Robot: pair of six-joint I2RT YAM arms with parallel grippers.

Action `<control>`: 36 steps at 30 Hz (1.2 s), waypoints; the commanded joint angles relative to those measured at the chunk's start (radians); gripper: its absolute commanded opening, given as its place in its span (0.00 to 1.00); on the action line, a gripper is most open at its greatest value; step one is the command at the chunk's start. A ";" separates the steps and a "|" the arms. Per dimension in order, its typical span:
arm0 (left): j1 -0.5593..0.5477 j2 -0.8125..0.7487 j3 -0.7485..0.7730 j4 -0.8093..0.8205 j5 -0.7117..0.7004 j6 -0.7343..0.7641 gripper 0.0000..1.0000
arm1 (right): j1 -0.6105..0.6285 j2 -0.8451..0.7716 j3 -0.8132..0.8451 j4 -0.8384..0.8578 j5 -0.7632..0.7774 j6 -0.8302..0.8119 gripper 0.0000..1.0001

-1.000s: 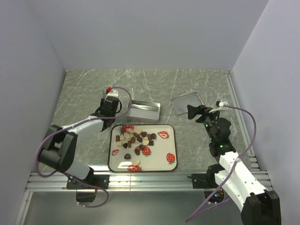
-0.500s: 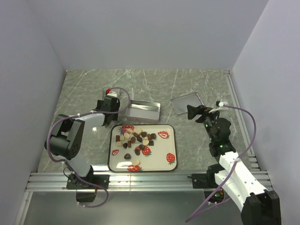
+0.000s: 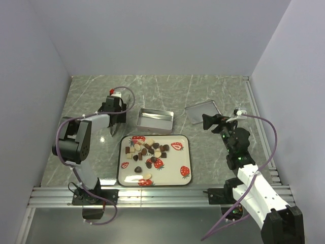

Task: Pack the chocolate

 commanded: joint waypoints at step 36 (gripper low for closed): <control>-0.419 -0.604 0.100 -0.698 -0.176 -0.320 0.37 | -0.006 0.271 0.197 0.041 -0.070 -0.037 0.92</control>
